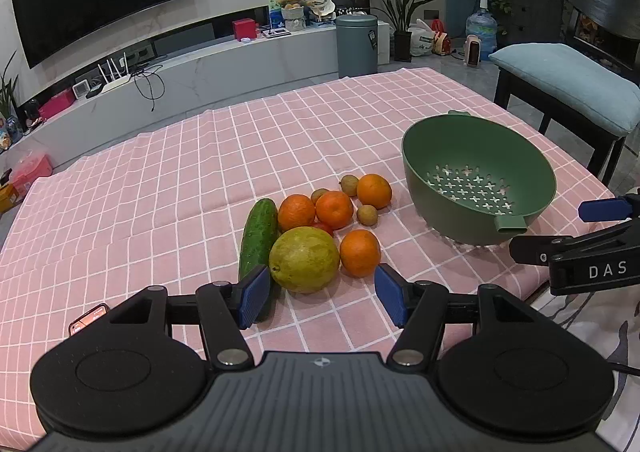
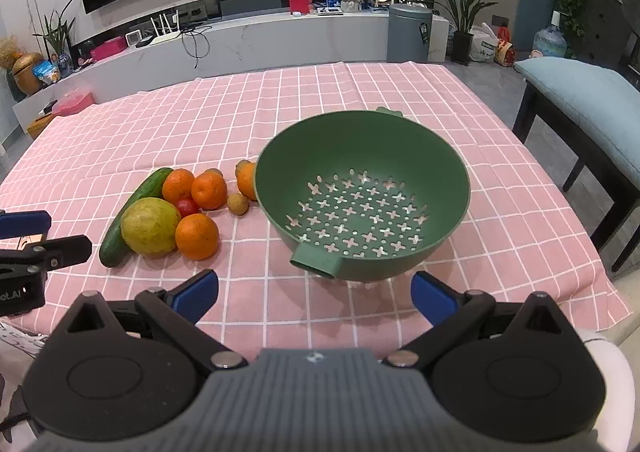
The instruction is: Organize fruits
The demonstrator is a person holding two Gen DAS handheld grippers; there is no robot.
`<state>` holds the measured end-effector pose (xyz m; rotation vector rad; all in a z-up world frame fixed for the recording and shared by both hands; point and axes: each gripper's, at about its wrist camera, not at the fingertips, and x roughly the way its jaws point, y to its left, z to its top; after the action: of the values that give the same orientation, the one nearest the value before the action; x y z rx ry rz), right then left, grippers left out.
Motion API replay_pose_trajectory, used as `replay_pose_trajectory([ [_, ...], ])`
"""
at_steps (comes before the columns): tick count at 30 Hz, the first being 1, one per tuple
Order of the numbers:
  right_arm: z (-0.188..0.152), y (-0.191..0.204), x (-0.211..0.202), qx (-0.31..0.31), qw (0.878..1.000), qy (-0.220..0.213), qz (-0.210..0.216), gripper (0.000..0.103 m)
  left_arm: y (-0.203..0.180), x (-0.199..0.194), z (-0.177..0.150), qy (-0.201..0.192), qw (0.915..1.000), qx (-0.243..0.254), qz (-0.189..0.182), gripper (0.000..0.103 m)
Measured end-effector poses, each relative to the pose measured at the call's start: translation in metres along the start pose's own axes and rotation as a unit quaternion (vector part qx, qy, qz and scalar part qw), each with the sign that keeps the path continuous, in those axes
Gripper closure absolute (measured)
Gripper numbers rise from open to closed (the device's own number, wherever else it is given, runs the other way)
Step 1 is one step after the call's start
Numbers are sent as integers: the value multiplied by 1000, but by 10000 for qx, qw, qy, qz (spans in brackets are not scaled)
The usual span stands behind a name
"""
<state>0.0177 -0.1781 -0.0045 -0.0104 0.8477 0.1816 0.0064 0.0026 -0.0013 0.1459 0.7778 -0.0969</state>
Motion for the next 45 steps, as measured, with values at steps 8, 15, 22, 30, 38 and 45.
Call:
replay_pose_trajectory([
  [8, 0, -1, 1, 70, 10000, 5, -1, 5, -1, -1, 0, 8, 10000, -20, -12, 31],
  [15, 1, -1, -1, 41, 10000, -9, -29, 5, -2, -2, 0, 0, 10000, -35, -21, 32],
  [22, 1, 1, -2, 16, 10000, -9, -57, 5, -1, -3, 0, -5, 10000, -50, -31, 31],
  [30, 1, 3, -1, -9, 10000, 6, -56, 5, 3, -4, 3, -6, 9999, -95, -56, 32],
  [38, 1, 4, 0, -11, 10000, 18, -66, 5, 5, -3, 4, 12, 9999, -108, -71, 32],
  [45, 4, 10, 2, -148, 9998, 2, -92, 5, 9, -2, 5, 9, 9999, -86, -114, 32],
])
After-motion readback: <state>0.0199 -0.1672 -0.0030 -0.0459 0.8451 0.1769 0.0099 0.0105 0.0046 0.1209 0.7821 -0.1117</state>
